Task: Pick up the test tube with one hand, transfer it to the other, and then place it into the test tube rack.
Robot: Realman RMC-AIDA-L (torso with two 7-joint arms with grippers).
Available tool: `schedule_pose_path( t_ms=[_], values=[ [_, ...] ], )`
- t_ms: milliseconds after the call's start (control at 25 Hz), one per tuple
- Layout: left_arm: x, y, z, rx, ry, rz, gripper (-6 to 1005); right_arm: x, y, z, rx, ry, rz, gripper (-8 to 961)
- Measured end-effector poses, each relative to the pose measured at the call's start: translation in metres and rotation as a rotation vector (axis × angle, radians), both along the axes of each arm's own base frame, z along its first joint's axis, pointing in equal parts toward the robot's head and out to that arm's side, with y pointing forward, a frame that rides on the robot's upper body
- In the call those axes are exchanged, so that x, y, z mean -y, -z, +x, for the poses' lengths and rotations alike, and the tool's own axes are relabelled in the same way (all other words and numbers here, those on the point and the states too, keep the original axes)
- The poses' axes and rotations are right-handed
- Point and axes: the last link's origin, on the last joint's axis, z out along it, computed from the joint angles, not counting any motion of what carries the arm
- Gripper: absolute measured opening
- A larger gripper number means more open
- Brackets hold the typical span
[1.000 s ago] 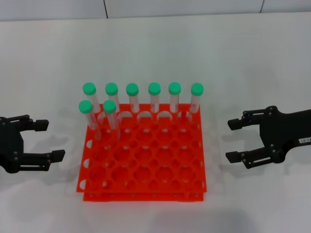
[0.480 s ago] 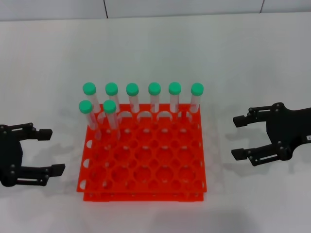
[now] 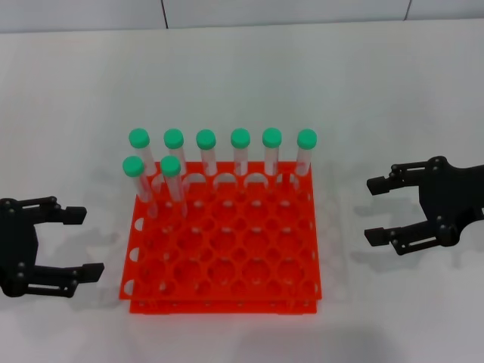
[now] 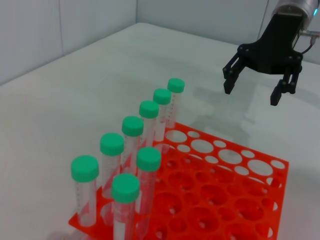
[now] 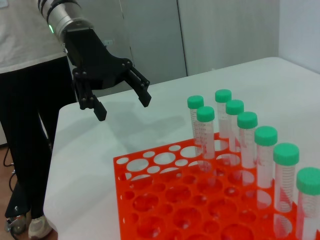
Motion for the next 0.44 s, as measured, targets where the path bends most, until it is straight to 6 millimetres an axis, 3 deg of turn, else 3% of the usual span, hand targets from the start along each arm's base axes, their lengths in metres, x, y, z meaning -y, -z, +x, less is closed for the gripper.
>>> schedule_pose_path(
  t_ms=[440],
  values=[
    [-0.0015,0.0002,0.0001,-0.004,-0.002,0.004,883,-0.0009,-0.0005,-0.0023,0.001,-0.009,0.004,795]
  ],
)
